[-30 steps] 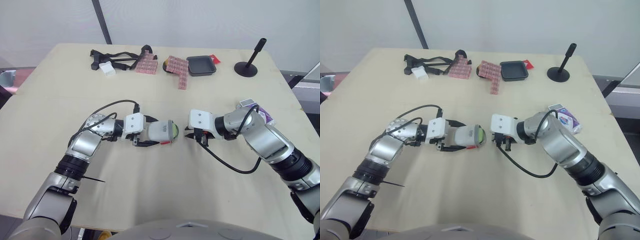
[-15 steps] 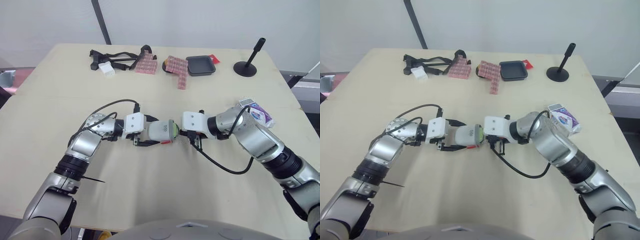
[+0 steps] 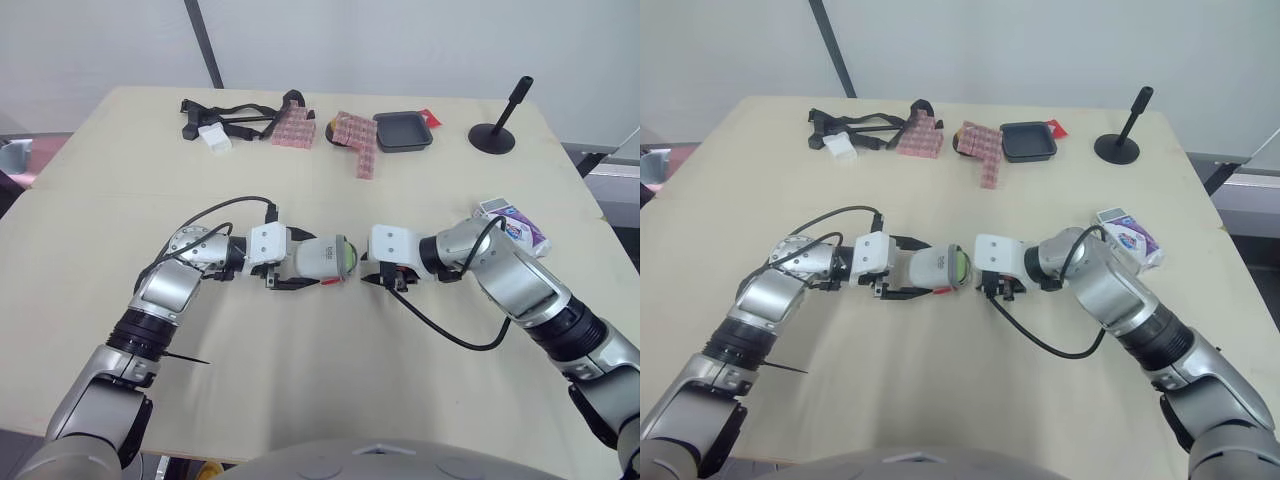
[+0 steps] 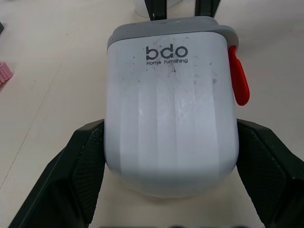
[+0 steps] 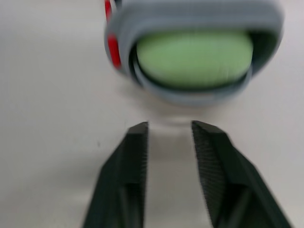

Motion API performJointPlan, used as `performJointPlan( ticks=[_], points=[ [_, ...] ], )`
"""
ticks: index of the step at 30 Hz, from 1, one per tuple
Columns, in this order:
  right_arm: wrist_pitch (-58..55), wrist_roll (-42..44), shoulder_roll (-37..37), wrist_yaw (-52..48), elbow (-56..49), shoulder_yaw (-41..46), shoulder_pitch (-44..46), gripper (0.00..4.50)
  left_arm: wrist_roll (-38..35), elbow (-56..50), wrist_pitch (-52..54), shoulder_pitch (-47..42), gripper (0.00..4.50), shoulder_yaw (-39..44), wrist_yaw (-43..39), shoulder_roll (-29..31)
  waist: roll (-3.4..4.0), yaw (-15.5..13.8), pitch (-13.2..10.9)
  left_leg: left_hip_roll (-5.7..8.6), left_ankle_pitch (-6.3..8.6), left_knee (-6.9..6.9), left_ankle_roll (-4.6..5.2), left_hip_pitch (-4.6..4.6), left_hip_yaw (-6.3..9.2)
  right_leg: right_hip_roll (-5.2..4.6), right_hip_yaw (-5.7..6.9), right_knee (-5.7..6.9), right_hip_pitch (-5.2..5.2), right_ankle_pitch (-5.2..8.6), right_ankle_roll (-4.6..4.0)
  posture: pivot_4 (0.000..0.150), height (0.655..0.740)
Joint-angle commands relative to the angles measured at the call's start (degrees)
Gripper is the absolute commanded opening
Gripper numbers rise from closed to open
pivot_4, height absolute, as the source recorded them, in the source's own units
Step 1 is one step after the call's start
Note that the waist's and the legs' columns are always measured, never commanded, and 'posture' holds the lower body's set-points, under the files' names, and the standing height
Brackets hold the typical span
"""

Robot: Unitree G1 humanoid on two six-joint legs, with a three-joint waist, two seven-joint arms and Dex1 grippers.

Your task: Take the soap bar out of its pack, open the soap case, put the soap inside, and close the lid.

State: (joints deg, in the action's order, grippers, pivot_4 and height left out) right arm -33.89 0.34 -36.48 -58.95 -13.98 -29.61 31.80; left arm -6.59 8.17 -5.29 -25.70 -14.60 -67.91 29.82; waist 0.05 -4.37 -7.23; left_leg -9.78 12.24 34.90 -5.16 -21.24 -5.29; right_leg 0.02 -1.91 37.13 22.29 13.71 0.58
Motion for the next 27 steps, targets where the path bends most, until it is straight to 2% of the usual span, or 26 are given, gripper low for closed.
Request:
performJointPlan(
  ticks=[1, 4, 5, 6, 10, 13, 16, 22, 27],
  points=[
    [0.6, 3.0, -1.2, 0.0, 0.5, 6.0, -2.4, 3.11, -1.9, -1.3, 0.1, -1.9, 3.45, 2.9, 0.6, 1.1, 0.00, -0.1, 0.0, -0.01, 0.00, 0.00, 0.00, -0.01, 0.00, 0.00, 0.01, 0.00, 0.00, 0.00, 0.00, 0.150, 0.7400],
    [-4.4, 7.4, -0.6, -0.4, -1.4, 10.1, -3.8, 4.12, -2.1, -0.6, -0.1, -2.2, 3.45, 3.2, 0.4, 1.6, 0.00, 0.1, 0.0, 0.00, 0.00, 0.00, 0.00, -0.01, 0.00, 0.01, -0.02, -0.02, 0.00, 0.00, 0.00, 0.150, 0.7400],
    [-6.2, 9.0, -0.7, -0.7, -2.3, 11.5, -4.4, 4.38, -2.3, -0.5, 0.0, -2.2, 3.45, 3.3, 0.4, 1.6, 0.00, 0.1, 0.0, 0.00, 0.00, 0.00, 0.00, -0.01, 0.00, 0.01, -0.01, -0.01, 0.00, 0.00, 0.00, 0.150, 0.7400],
    [-8.0, 10.7, -0.7, -0.8, -3.1, 12.9, -4.9, 4.45, -2.5, -0.6, 0.1, -2.0, 3.45, 3.5, 0.5, 1.5, 0.00, 0.0, 0.0, 0.00, 0.00, 0.00, 0.00, 0.01, 0.00, 0.01, -0.01, 0.00, 0.00, 0.00, 0.00, 0.150, 0.7400],
    [-26.0, 29.2, 2.3, -2.3, -6.5, 26.6, -7.3, 4.45, -3.3, -0.1, -0.2, -1.6, 3.45, 3.7, 0.2, 1.2, 0.00, -0.3, 0.0, -0.01, 0.00, -0.01, 0.01, -0.03, 0.00, 0.01, 0.01, -0.06, 0.00, 0.00, 0.00, 0.150, 0.7400],
    [-42.6, 37.1, 5.9, 1.6, -6.3, 32.6, -6.3, 4.45, -3.7, -0.3, -0.7, -1.3, 3.45, 3.6, 0.1, 1.0, 0.01, -0.4, 0.0, -0.01, 0.00, 0.00, 0.01, -0.02, 0.00, 0.01, 0.01, -0.05, 0.00, 0.00, 0.00, 0.150, 0.7400],
    [-54.5, 44.1, 13.0, 4.8, -5.9, 41.7, -6.2, 4.45, -4.5, -0.5, -0.5, -1.1, 3.45, 3.8, 0.4, 0.4, 0.08, -0.4, 0.0, -0.04, -0.01, 0.00, 0.00, 0.01, 0.00, 0.04, 0.03, -0.03, 0.00, 0.00, -0.03, 0.150, 0.7400],
    [-58.6, 48.6, 20.6, 17.9, -3.2, 44.8, -8.9, 4.45, -4.5, -1.1, -0.7, -0.3, 3.45, 3.6, 0.5, -0.3, 0.12, -1.2, 0.0, -0.11, -0.02, 0.02, 0.01, 0.09, 0.00, 0.00, 0.09, -0.04, 0.10, 0.01, -0.06, 0.150, 0.7400],
    [-58.6, 52.8, 22.6, 24.6, -1.5, 45.1, -8.2, 4.45, -4.9, -1.9, -0.6, 0.1, 3.45, 3.8, 0.5, -0.4, 0.12, -1.2, 0.0, -0.04, -0.02, 0.01, 0.01, 0.10, 0.00, -0.02, 0.08, -0.08, 0.16, 0.02, -0.06, 0.150, 0.7400]
  ],
)
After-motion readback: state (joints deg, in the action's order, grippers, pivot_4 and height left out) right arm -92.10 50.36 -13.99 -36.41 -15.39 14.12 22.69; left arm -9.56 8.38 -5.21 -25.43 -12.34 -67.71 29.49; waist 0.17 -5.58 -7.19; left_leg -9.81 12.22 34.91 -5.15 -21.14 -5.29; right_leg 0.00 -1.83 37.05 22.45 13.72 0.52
